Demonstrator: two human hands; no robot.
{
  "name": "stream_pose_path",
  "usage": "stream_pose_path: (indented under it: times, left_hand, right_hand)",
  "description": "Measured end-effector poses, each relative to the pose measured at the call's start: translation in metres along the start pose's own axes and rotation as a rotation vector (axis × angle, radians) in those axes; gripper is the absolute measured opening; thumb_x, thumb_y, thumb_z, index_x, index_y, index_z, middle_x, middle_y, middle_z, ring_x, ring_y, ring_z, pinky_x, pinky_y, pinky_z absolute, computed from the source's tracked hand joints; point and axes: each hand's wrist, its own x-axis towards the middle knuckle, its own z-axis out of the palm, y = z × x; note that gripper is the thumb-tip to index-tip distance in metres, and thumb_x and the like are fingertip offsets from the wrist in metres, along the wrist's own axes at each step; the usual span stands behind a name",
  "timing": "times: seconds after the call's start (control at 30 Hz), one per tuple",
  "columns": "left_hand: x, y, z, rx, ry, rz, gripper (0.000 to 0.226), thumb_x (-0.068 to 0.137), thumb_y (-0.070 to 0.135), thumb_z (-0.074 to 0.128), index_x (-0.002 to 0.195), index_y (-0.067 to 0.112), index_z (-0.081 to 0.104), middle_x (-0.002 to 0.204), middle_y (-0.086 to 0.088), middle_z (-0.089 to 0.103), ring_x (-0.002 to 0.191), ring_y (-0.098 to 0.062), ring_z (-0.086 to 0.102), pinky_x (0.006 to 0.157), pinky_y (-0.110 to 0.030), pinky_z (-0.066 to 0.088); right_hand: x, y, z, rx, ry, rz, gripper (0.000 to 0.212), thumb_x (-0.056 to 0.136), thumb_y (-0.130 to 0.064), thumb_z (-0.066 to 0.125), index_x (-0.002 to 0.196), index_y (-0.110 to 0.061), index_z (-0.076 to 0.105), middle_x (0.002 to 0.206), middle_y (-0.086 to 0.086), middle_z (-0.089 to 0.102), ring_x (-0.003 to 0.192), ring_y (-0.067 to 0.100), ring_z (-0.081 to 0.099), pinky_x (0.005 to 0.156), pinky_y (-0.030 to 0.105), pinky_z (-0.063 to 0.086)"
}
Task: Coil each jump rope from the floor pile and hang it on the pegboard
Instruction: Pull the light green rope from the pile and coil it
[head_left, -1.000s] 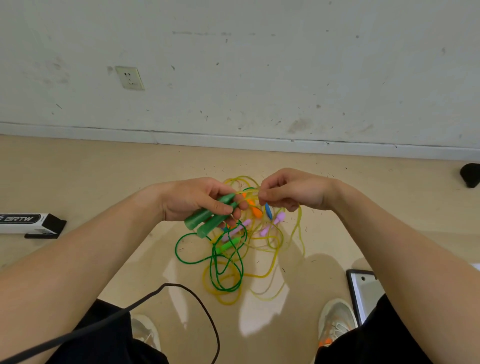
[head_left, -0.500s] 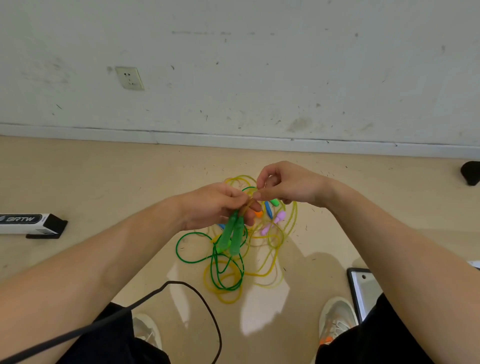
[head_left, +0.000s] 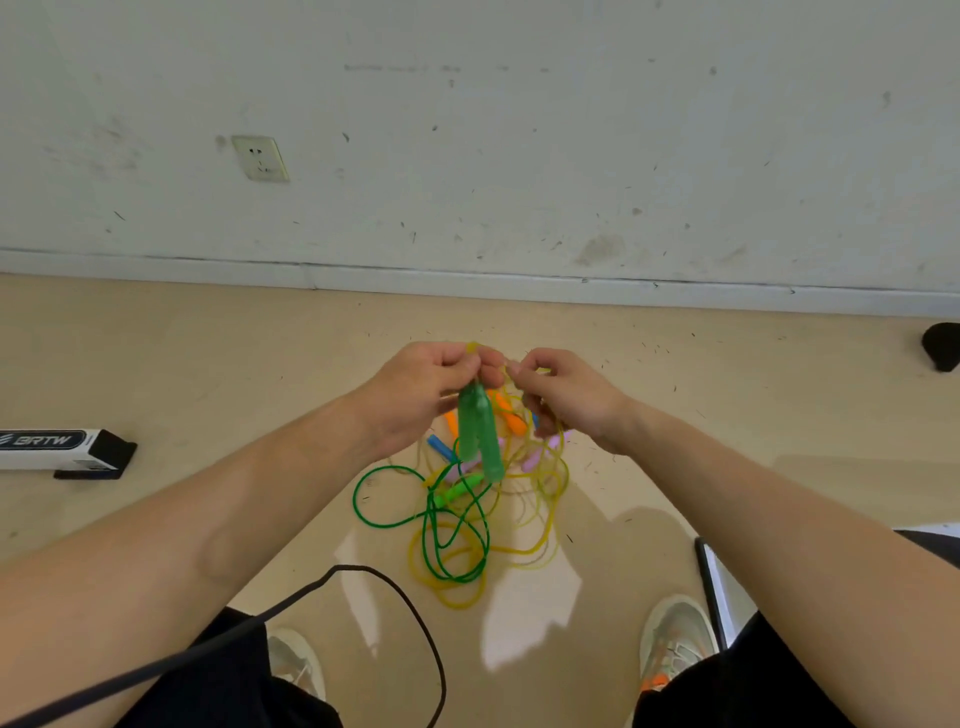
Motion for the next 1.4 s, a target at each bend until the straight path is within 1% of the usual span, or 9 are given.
stream_pose_path:
  times: [0.17, 0.3, 0.53, 0.73, 0.87, 0.97, 1.13, 1.23, 1.4]
  left_hand:
    - [0.004, -0.006, -0.005, 0.007, 0.226, 0.005, 0.024, 0.104, 0.016, 0.047, 0.103, 0.019, 0.07, 0.102, 0.003, 0.077, 0.104, -0.015, 0.066, 0.101, -0.04, 0.044]
    - [0.006, -0.01, -0.008, 0.038, 0.32, 0.036, 0.021, 0.104, 0.013, 0.048, 0.101, 0.014, 0.069, 0.1, -0.002, 0.077, 0.1, -0.016, 0.069, 0.086, -0.029, 0.055]
    - [0.007, -0.015, -0.007, 0.225, 0.333, 0.109, 0.021, 0.102, 0.008, 0.051, 0.101, 0.019, 0.069, 0.1, 0.0, 0.077, 0.093, -0.016, 0.072, 0.086, -0.027, 0.054]
    - [0.009, -0.022, 0.006, 0.079, 0.515, 0.117, 0.02, 0.099, 0.007, 0.056, 0.097, 0.021, 0.07, 0.099, 0.002, 0.077, 0.097, -0.017, 0.072, 0.09, -0.04, 0.056]
    - [0.008, -0.017, 0.015, -0.107, 0.586, 0.077, 0.017, 0.097, 0.005, 0.059, 0.102, 0.016, 0.07, 0.104, 0.0, 0.076, 0.1, -0.017, 0.072, 0.088, -0.038, 0.059]
    - [0.008, -0.008, 0.02, -0.236, 0.594, 0.023, 0.015, 0.099, 0.006, 0.056, 0.106, 0.012, 0.068, 0.108, -0.004, 0.075, 0.106, -0.024, 0.07, 0.08, -0.039, 0.056]
    - [0.006, 0.006, 0.022, -0.372, 0.566, -0.026, 0.004, 0.093, 0.004, 0.065, 0.097, 0.005, 0.067, 0.116, -0.016, 0.07, 0.104, -0.026, 0.067, 0.081, -0.036, 0.057]
    - [0.006, 0.004, 0.021, -0.383, 0.562, -0.048, 0.024, 0.087, -0.002, 0.07, 0.11, 0.001, 0.065, 0.111, -0.014, 0.072, 0.093, -0.021, 0.07, 0.072, -0.028, 0.057]
    - [0.008, 0.011, 0.017, -0.409, 0.576, -0.045, 0.028, 0.092, -0.008, 0.06, 0.119, -0.004, 0.06, 0.111, -0.014, 0.072, 0.103, -0.026, 0.07, 0.091, -0.036, 0.058]
  right_hand:
    - [-0.009, -0.003, 0.027, -0.126, -0.028, -0.046, 0.018, 0.101, -0.021, 0.046, 0.089, -0.015, 0.058, 0.064, 0.005, 0.053, 0.038, 0.011, 0.041, 0.046, 0.03, 0.046]
    - [-0.013, -0.01, 0.038, -0.216, 0.006, -0.12, 0.02, 0.099, -0.03, 0.05, 0.095, -0.02, 0.068, 0.06, -0.001, 0.048, 0.049, 0.012, 0.044, 0.051, 0.034, 0.048]
    - [-0.015, -0.017, 0.036, 0.058, 0.016, -0.01, 0.024, 0.101, -0.02, 0.052, 0.102, -0.004, 0.07, 0.06, -0.001, 0.04, 0.048, 0.013, 0.032, 0.046, 0.027, 0.031]
    - [-0.028, -0.022, 0.051, 0.269, -0.117, -0.022, 0.031, 0.1, -0.002, 0.041, 0.109, -0.015, 0.067, 0.078, 0.006, 0.064, 0.056, 0.018, 0.058, 0.057, 0.03, 0.053]
    - [-0.029, -0.016, 0.064, 0.368, 0.017, -0.063, 0.027, 0.101, -0.007, 0.048, 0.111, -0.02, 0.069, 0.083, 0.008, 0.068, 0.066, 0.02, 0.068, 0.07, 0.036, 0.059]
    - [-0.028, -0.012, 0.065, 0.168, 0.116, -0.18, 0.029, 0.101, -0.011, 0.051, 0.123, -0.02, 0.069, 0.081, 0.001, 0.069, 0.063, 0.016, 0.07, 0.066, 0.036, 0.061]
    - [-0.024, -0.007, 0.07, -0.441, 0.276, -0.522, 0.014, 0.097, -0.009, 0.049, 0.097, -0.009, 0.063, 0.073, -0.002, 0.06, 0.063, 0.019, 0.052, 0.062, 0.036, 0.045]
    - [-0.025, -0.006, 0.073, -0.524, 0.3, -0.587, 0.012, 0.097, -0.006, 0.051, 0.089, -0.007, 0.06, 0.077, -0.001, 0.053, 0.07, 0.016, 0.042, 0.064, 0.035, 0.038]
    - [-0.029, -0.004, 0.08, -0.462, 0.366, -0.618, 0.013, 0.098, -0.025, 0.052, 0.096, -0.018, 0.062, 0.081, -0.002, 0.062, 0.07, 0.023, 0.058, 0.064, 0.046, 0.05]
